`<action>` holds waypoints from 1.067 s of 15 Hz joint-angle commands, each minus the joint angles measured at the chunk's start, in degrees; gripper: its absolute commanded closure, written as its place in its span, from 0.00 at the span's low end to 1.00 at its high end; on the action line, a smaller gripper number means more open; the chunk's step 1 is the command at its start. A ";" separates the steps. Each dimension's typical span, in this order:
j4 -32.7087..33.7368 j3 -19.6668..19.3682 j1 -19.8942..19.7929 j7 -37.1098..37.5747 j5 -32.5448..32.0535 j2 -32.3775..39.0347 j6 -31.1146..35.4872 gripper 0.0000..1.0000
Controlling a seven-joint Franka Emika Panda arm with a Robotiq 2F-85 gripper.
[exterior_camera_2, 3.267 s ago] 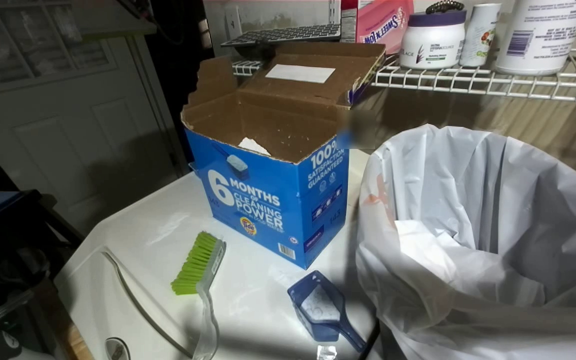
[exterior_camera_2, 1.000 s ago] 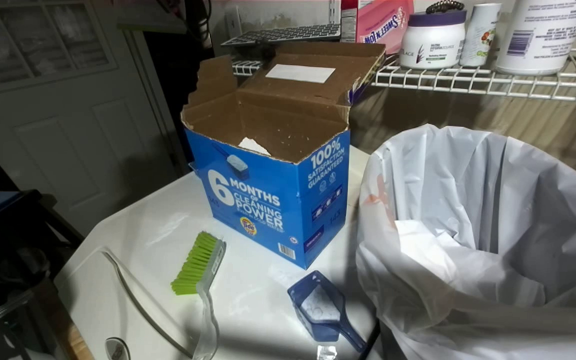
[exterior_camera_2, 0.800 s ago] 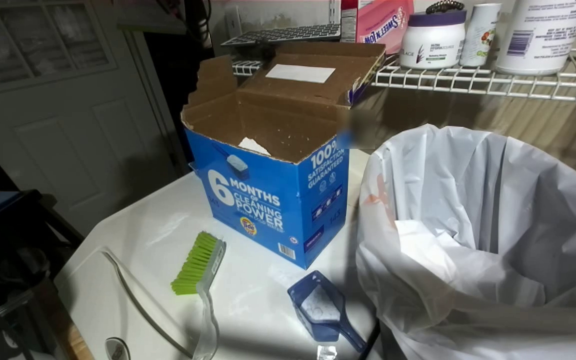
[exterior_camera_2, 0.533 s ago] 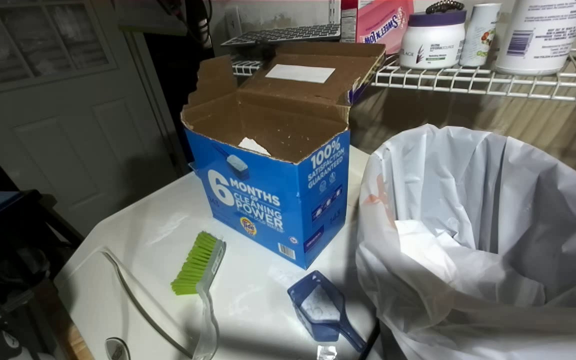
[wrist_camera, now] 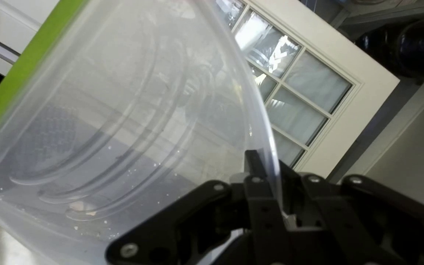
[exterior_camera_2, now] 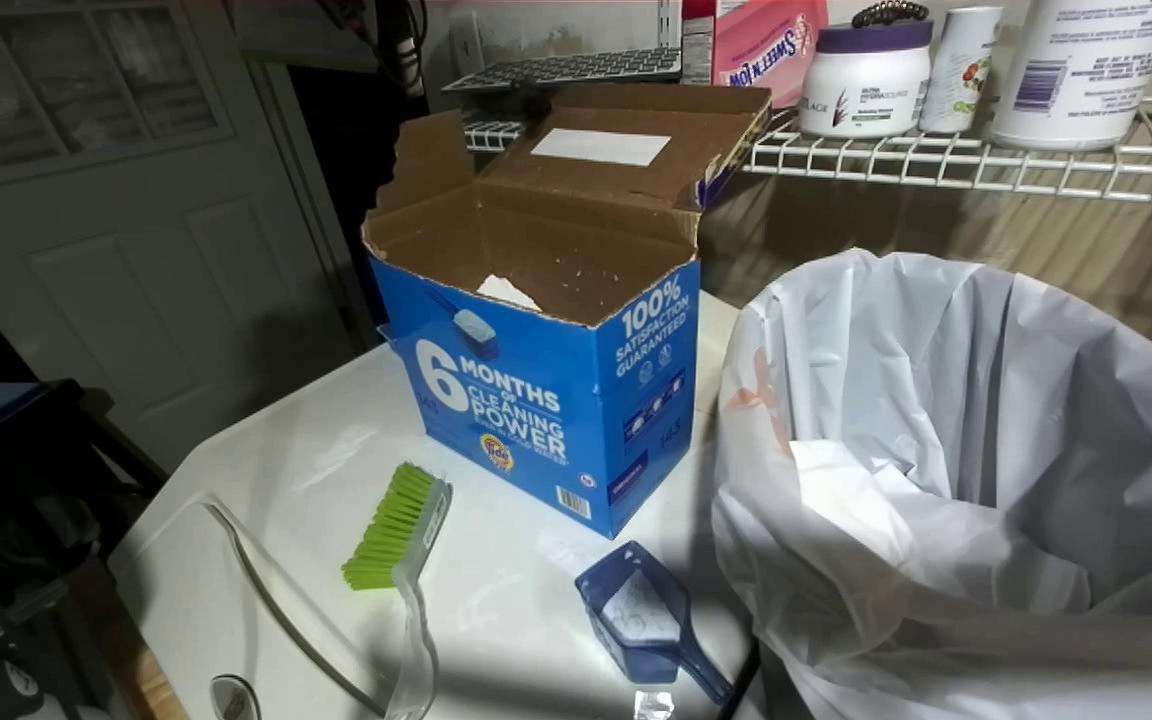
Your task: Hang the dust pan on the hook
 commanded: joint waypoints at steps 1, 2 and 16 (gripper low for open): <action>2.34 0.57 -0.22 1.91 1.18 1.24 0.34 0.98; 2.32 0.57 -0.22 1.92 1.12 1.20 0.30 0.98; 0.33 0.24 -0.20 0.13 -0.60 -0.12 0.84 0.98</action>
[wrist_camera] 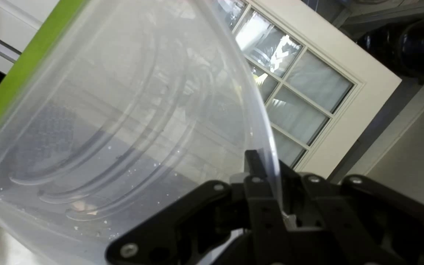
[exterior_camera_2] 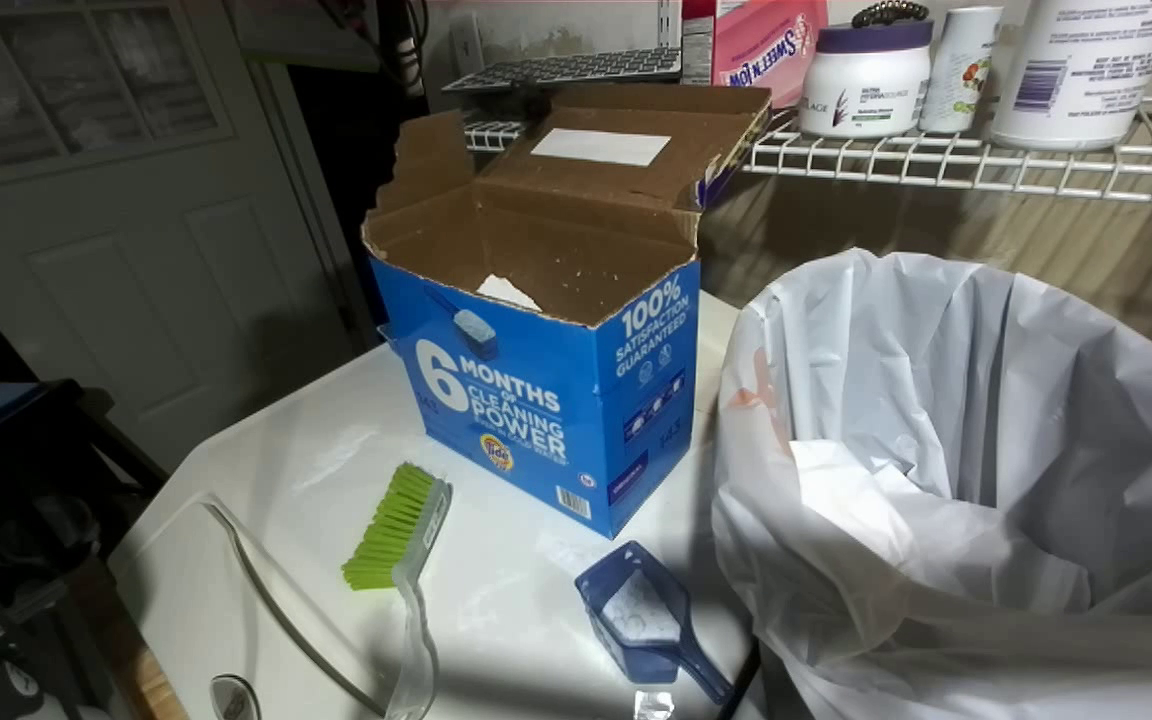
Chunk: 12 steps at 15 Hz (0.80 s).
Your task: Hang the dust pan on the hook
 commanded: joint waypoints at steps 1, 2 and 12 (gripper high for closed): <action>0.20 0.27 -0.16 0.05 -0.57 -0.13 0.60 0.98; 0.26 0.30 -0.14 -0.07 -0.74 -0.14 0.39 0.98; -0.22 -0.11 -0.42 -0.59 -1.82 -0.88 0.49 0.98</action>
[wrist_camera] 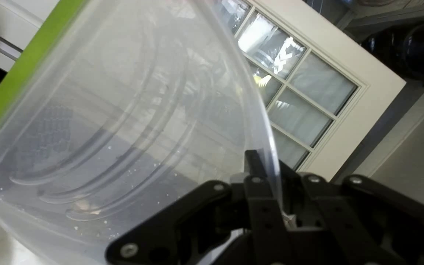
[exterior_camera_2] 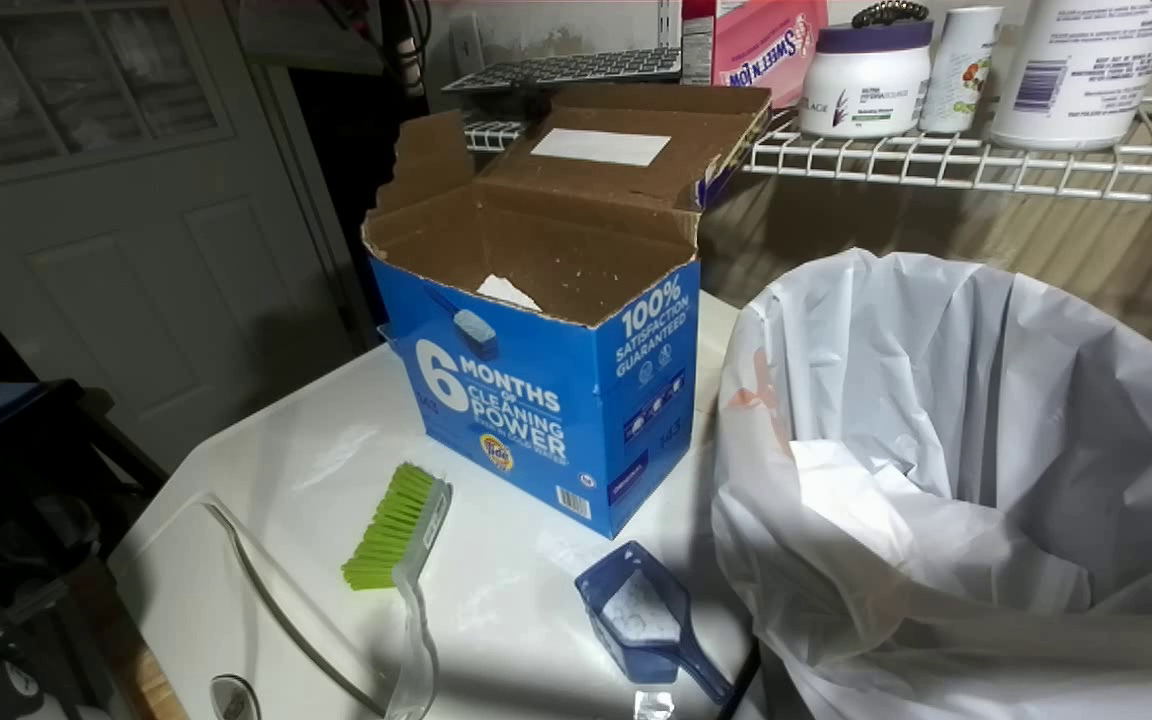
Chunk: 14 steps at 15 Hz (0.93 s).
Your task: Hang the dust pan on the hook
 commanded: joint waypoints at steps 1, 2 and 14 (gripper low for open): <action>-0.17 0.04 -0.35 -0.49 -1.16 -0.91 0.51 0.98; -0.10 0.03 -0.34 -0.61 -1.24 -0.93 0.45 0.98; -1.47 -0.43 -0.87 -1.24 -1.52 -2.19 1.18 0.98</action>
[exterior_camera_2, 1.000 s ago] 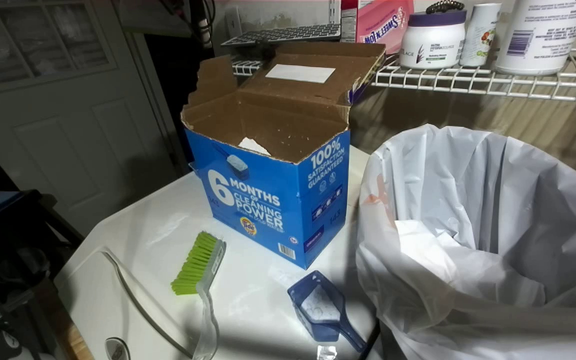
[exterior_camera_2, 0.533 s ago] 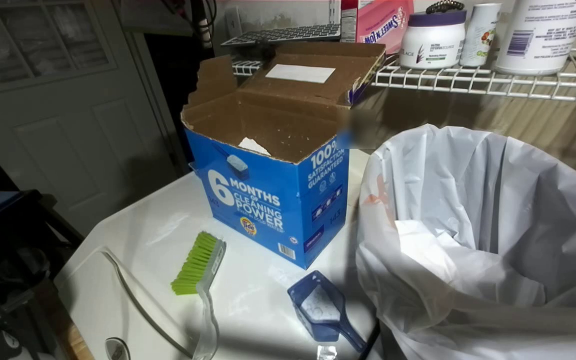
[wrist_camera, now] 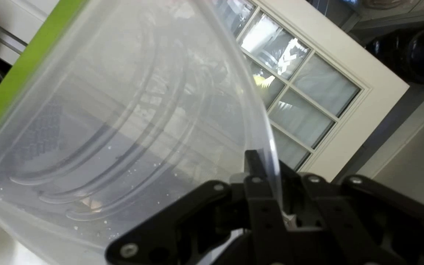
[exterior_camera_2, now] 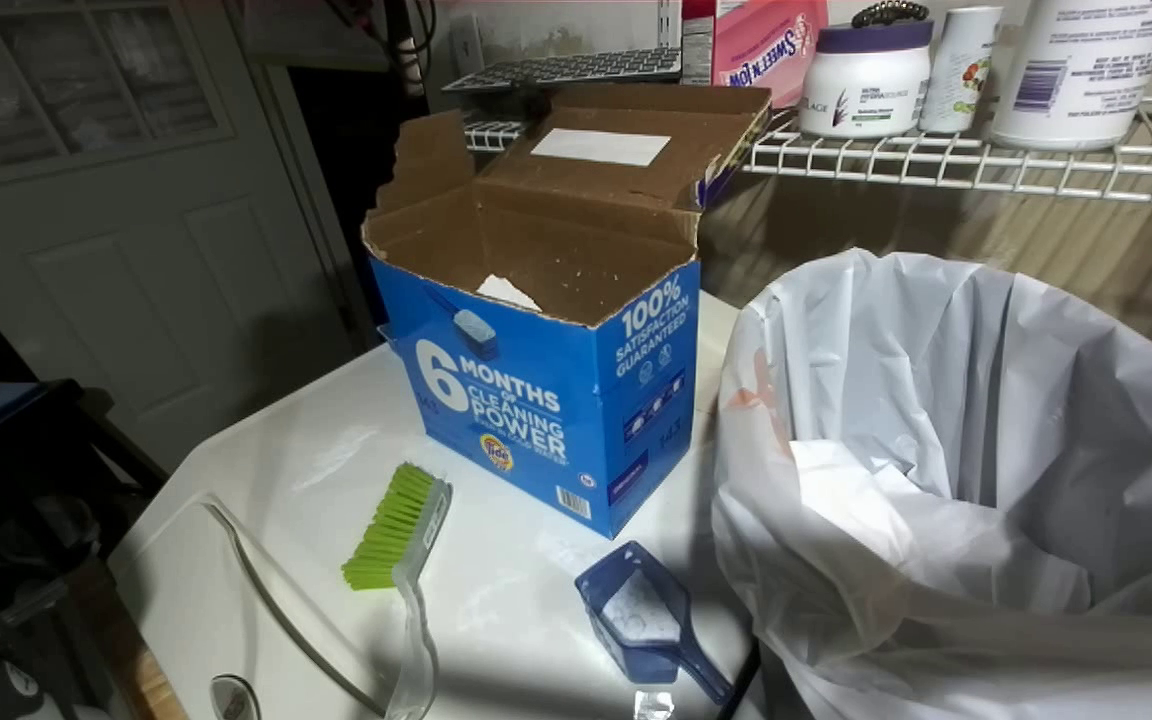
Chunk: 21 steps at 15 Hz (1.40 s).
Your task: Hang the dust pan on the hook
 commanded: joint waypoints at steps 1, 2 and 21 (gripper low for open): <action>-1.55 -0.18 -0.64 -0.33 -0.86 -1.89 1.29 0.98; -1.68 -0.25 -0.73 -0.36 -0.89 -1.99 1.41 0.98; -2.51 -0.24 -0.68 0.64 -1.25 -1.39 0.92 0.98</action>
